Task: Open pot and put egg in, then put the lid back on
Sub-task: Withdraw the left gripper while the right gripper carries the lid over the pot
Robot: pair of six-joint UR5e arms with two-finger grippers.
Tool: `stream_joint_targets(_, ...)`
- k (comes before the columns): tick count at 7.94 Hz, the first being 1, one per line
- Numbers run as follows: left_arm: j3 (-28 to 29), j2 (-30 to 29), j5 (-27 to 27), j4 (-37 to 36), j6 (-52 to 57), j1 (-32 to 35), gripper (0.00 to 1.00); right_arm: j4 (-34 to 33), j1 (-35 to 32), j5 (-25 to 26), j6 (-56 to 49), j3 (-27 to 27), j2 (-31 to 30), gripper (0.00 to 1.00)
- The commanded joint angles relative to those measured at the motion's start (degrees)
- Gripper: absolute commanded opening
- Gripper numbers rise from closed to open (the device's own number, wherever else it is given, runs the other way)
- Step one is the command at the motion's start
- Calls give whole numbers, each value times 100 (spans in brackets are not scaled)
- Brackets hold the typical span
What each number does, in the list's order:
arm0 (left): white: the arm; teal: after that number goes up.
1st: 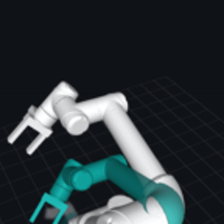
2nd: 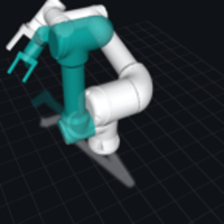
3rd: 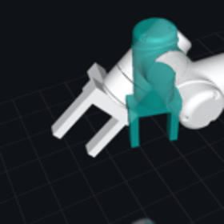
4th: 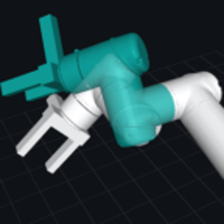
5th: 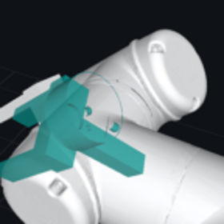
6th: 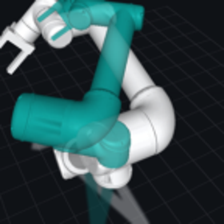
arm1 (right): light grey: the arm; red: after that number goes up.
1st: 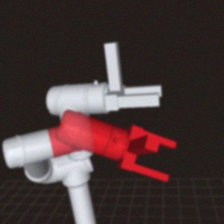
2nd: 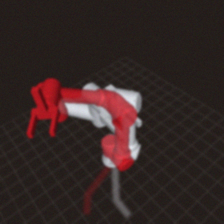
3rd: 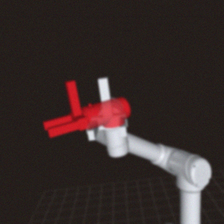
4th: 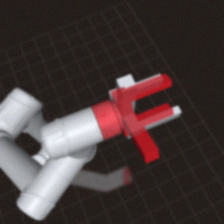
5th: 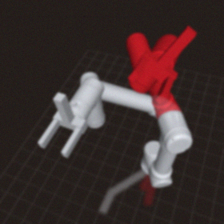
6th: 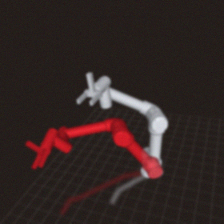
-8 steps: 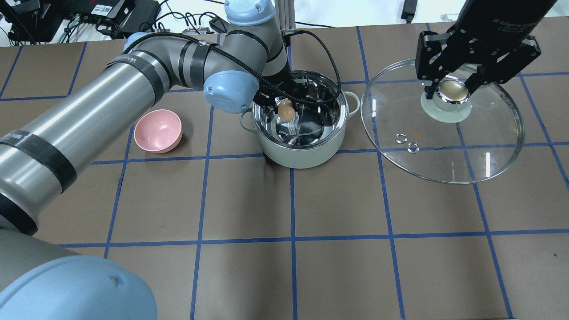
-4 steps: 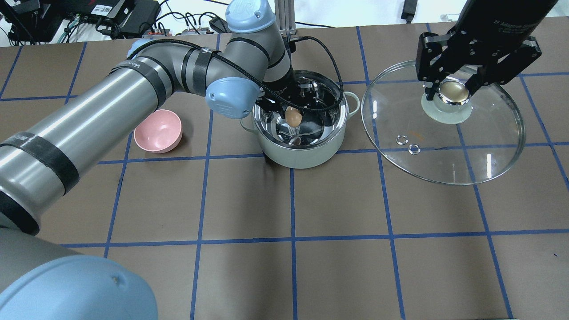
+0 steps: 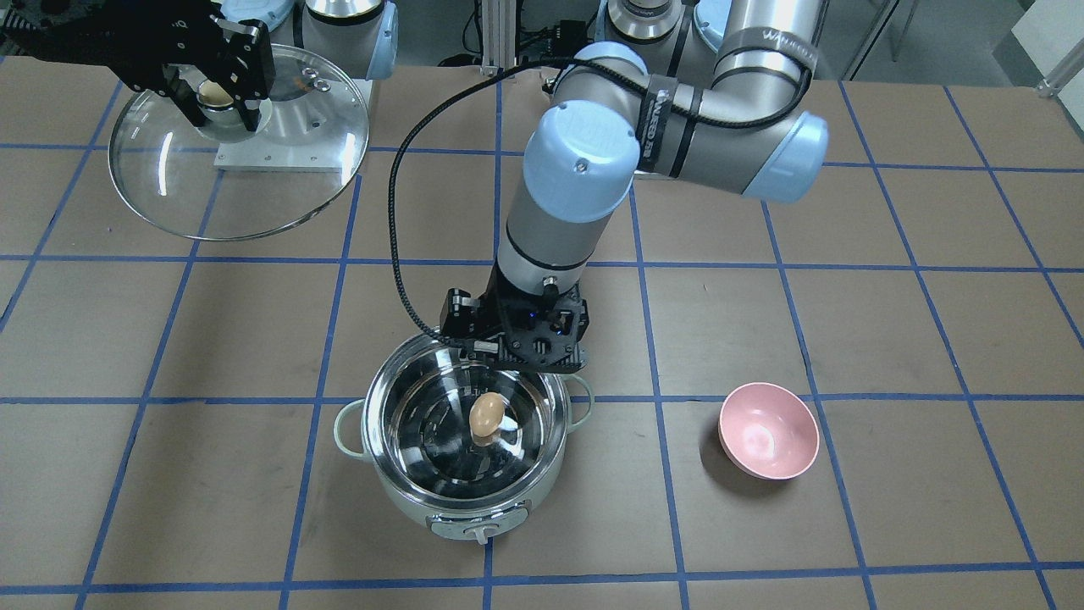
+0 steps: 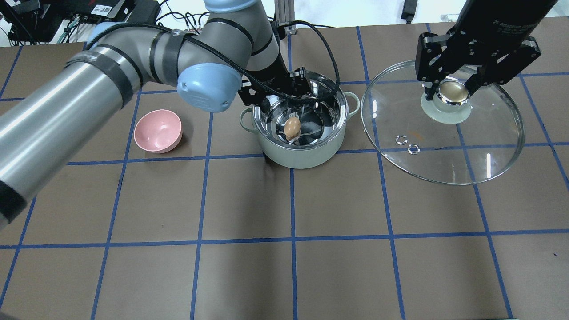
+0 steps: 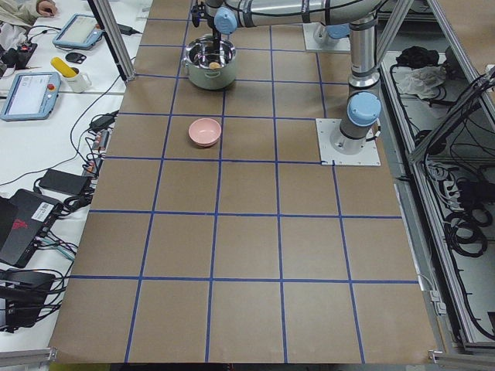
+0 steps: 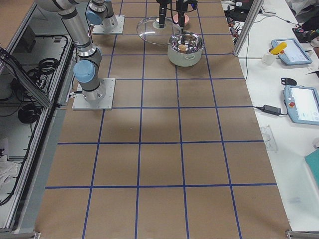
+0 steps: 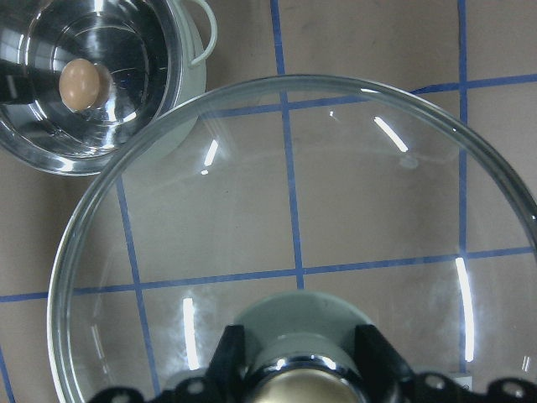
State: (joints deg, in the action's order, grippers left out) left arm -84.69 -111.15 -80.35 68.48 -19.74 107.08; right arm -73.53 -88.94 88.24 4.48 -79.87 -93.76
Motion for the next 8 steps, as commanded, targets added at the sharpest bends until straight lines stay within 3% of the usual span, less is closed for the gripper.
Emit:
stream_joint_targets(1, -12, 995, -306, 1224, 49, -825, 97, -291, -10, -78, 44, -2, 102, 23)
stream_joint_targets(3, -12, 1585, -454, 1867, 286, -1625, 100, -949, -184, -244, 132, -11, 514, 23)
stream_joint_targets(5, 23, 2366, -1322, 2648, 339, -1813, 100, -2518, -1094, -176, 1023, 216, 1705, 24)
stream_joint_targets(7, 40, 2528, -1343, 2732, 339, -1822, 100, -3367, -1729, -158, 1869, 655, 2858, 23)
stream_joint_targets(8, 23, 2520, -1335, 2732, 339, -1840, 100, -3466, -1819, -27, 1916, 709, 3037, 23)
